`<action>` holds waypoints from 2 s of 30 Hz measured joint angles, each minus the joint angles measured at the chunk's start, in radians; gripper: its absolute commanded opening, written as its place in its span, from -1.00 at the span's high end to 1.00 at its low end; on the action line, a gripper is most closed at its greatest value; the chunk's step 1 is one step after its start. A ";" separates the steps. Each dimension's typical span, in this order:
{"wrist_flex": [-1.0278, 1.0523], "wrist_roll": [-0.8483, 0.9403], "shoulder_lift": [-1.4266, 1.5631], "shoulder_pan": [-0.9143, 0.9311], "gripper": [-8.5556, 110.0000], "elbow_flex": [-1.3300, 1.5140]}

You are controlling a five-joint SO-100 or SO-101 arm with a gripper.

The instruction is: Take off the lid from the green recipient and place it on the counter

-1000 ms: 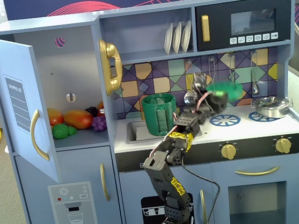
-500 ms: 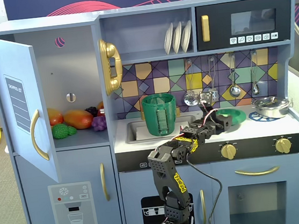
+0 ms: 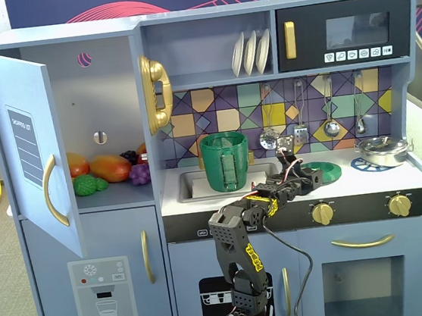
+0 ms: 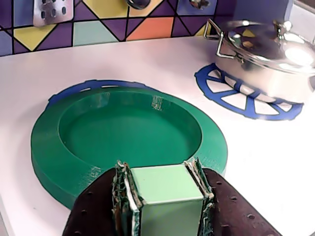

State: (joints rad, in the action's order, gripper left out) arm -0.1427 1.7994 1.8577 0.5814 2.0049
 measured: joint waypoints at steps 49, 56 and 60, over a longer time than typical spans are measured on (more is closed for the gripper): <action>1.374 -0.212 1.293 -0.541 0.86 0.969; 1.496 -0.181 1.322 -0.534 0.86 0.988; 1.502 -0.187 1.324 -0.532 0.85 0.983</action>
State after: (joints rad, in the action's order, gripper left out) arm 1.3591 1.6122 3.1815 0.0491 2.9882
